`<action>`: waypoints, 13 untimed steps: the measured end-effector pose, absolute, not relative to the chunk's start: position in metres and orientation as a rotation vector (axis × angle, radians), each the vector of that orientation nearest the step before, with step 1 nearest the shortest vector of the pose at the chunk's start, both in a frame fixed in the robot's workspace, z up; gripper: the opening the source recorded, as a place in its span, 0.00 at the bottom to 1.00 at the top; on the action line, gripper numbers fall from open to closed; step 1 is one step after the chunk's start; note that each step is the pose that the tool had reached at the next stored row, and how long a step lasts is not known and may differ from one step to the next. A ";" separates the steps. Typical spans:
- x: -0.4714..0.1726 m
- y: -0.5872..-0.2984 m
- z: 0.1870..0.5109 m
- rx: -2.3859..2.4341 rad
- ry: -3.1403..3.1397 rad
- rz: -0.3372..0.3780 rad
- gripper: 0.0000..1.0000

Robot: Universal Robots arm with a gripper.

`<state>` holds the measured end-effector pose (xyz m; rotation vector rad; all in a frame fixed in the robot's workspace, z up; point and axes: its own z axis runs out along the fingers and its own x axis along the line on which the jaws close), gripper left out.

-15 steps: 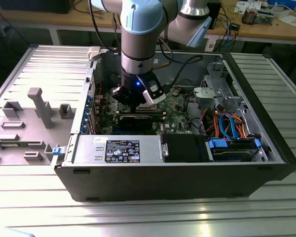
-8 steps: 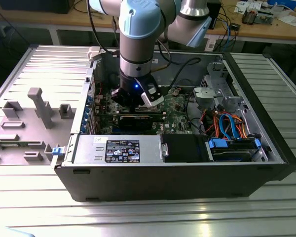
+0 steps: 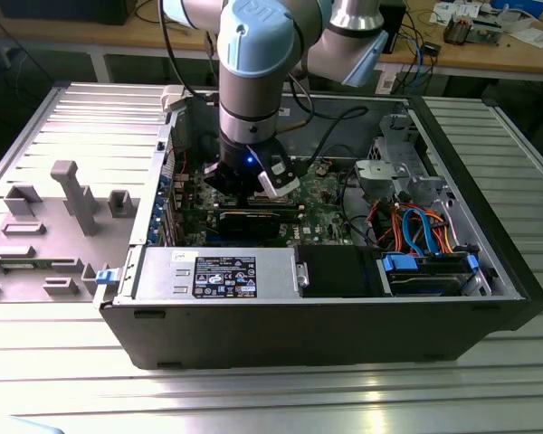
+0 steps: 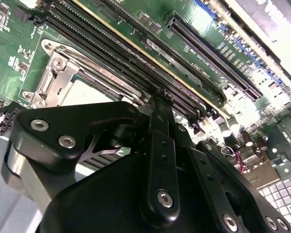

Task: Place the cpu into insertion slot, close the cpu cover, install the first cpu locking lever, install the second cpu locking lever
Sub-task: 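Install the second cpu locking lever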

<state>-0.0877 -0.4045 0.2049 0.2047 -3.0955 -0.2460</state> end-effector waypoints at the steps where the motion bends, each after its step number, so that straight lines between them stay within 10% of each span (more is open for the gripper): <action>1: -0.088 -0.404 0.205 0.205 -3.095 -0.246 0.11; 13: -0.089 -0.402 0.203 0.204 -3.095 -0.252 0.11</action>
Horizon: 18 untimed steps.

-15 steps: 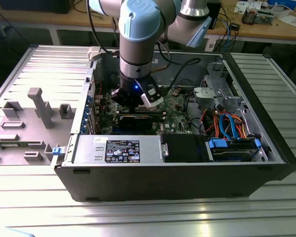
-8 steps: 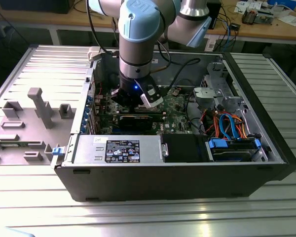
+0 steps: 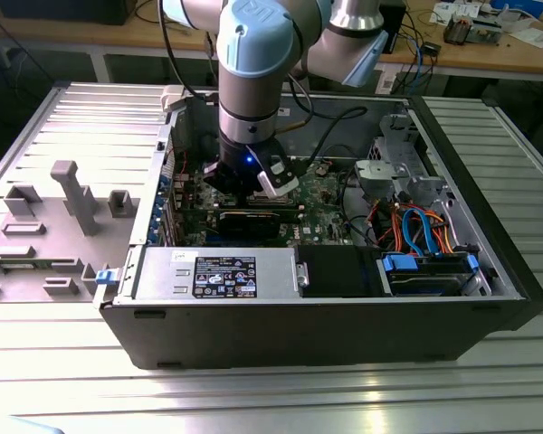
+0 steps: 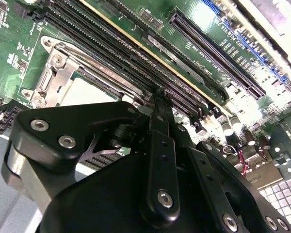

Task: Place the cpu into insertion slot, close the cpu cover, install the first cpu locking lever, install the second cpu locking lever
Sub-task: 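Install the second cpu locking lever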

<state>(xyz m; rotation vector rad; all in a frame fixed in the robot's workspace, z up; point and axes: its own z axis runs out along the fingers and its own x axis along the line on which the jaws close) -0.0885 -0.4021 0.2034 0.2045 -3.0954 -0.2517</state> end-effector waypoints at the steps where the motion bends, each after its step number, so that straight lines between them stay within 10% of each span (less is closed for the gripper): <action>1: -0.089 -0.402 0.203 0.205 -3.095 -0.252 0.11; 18: -0.090 -0.397 0.208 0.204 -3.096 -0.240 0.11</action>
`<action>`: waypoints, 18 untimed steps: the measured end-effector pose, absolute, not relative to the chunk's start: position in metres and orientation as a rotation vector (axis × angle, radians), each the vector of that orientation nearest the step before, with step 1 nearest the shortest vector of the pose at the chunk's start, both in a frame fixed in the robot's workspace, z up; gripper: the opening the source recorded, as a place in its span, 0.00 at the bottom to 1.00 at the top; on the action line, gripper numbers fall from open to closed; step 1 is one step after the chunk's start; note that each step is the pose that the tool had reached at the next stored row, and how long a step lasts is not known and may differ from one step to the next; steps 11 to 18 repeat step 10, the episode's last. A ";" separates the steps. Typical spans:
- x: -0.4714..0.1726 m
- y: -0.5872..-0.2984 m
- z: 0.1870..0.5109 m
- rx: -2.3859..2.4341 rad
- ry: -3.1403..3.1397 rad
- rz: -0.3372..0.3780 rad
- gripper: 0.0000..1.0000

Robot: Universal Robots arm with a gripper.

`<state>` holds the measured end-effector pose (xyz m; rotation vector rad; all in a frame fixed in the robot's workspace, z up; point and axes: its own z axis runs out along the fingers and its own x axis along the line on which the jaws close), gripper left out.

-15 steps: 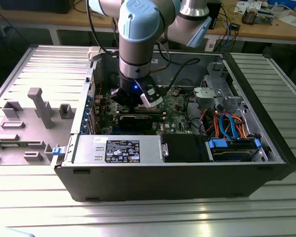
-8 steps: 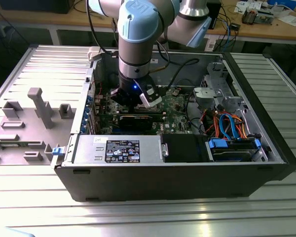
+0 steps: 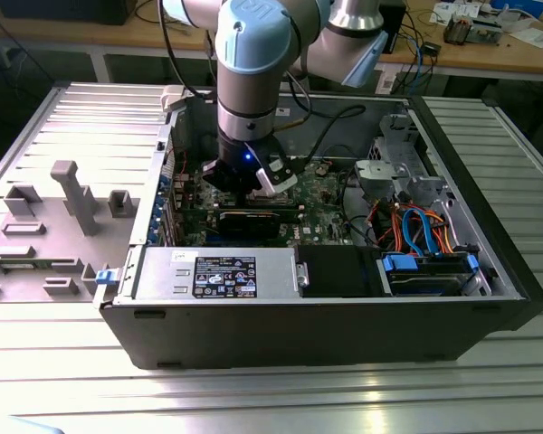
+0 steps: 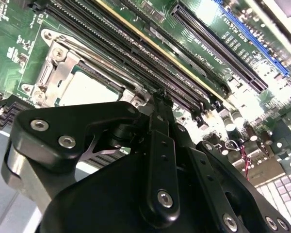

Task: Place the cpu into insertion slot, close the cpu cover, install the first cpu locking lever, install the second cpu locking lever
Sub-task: 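Install the second cpu locking lever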

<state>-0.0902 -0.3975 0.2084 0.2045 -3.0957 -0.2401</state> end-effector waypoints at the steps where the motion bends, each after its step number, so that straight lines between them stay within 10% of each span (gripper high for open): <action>1: -0.090 -0.397 0.211 0.204 -3.096 -0.240 0.11; 18: -0.090 -0.397 0.216 0.204 -3.095 -0.240 0.11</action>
